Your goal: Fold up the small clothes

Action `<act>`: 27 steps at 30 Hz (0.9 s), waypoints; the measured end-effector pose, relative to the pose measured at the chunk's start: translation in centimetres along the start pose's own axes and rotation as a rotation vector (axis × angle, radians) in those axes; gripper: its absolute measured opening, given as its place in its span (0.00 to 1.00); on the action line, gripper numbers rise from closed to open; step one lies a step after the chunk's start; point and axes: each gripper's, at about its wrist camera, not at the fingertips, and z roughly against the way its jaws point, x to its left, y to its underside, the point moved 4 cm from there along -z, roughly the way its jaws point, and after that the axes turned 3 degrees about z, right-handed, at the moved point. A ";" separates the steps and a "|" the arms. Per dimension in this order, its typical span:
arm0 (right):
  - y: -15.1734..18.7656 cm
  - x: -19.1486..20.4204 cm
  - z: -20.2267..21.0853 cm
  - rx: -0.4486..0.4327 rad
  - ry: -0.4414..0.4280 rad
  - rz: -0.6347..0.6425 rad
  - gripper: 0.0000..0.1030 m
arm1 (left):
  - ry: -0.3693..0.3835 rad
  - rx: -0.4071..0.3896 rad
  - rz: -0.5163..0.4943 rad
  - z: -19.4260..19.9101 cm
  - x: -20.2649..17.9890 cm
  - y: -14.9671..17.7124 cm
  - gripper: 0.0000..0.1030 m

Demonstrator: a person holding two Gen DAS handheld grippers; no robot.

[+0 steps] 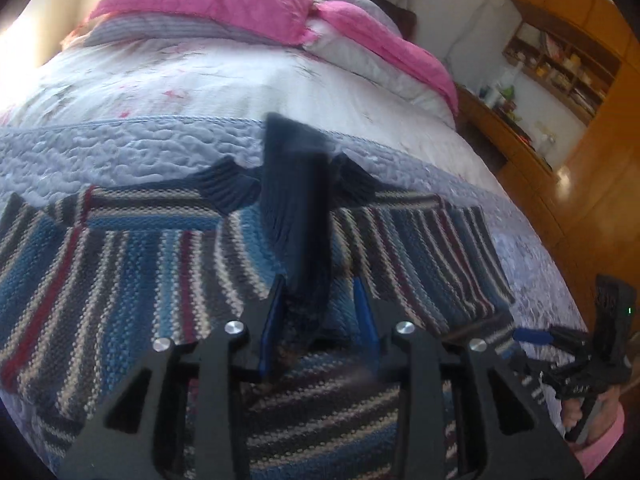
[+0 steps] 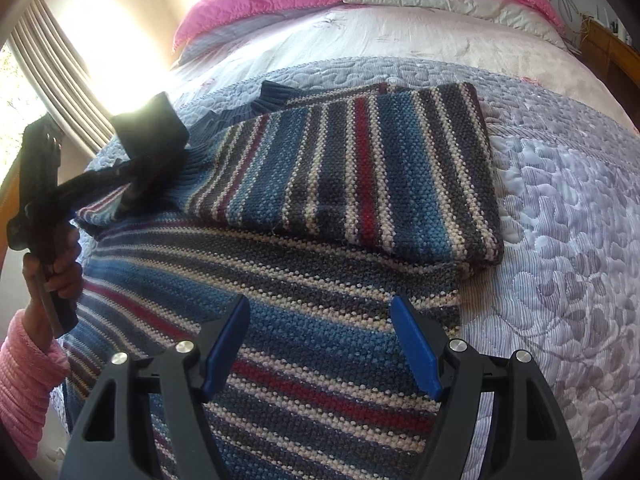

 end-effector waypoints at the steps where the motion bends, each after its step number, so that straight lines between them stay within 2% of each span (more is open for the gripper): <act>1: 0.0 0.1 0.0 -0.001 -0.003 -0.001 0.72 | 0.015 0.025 -0.027 -0.3 -0.5 0.4 0.33; 4: -0.2 0.3 0.3 -0.005 -0.011 -0.003 0.72 | 0.020 0.035 -0.013 0.2 -0.2 1.0 0.31; 7: -0.6 0.8 0.5 -0.004 -0.012 0.014 0.72 | 0.013 0.000 0.076 2.4 2.3 1.3 0.34; 10: -1.5 1.7 0.5 -0.003 -0.023 0.031 0.72 | -0.102 -0.035 0.160 5.0 6.0 1.6 0.34; 12: -2.1 2.5 0.3 -0.003 -0.045 0.032 0.72 | -0.220 -0.037 0.170 6.3 8.2 1.9 0.34; 13: -2.5 2.9 0.1 0.000 -0.056 0.032 0.72 | -0.254 -0.036 0.171 6.7 9.3 2.1 0.35; 16: -3.3 4.4 -0.7 0.014 -0.076 0.036 0.72 | -0.325 0.032 0.239 6.6 13.1 3.1 0.35; 19: -4.4 5.7 -2.0 0.039 -0.104 0.029 0.72 | -0.300 0.133 0.315 4.2 16.4 4.9 0.36; 23: -6.3 6.9 -4.1 0.095 -0.135 0.008 0.72 | -0.234 0.092 0.400 4.8 17.7 4.8 0.34; 26: -7.9 7.5 -5.6 0.126 -0.156 -0.010 0.72 | -0.252 0.061 0.393 6.6 17.4 4.5 0.35; 27: -8.4 7.7 -6.1 0.138 -0.176 -0.018 0.71 | -0.267 0.047 0.381 7.4 17.3 4.5 0.39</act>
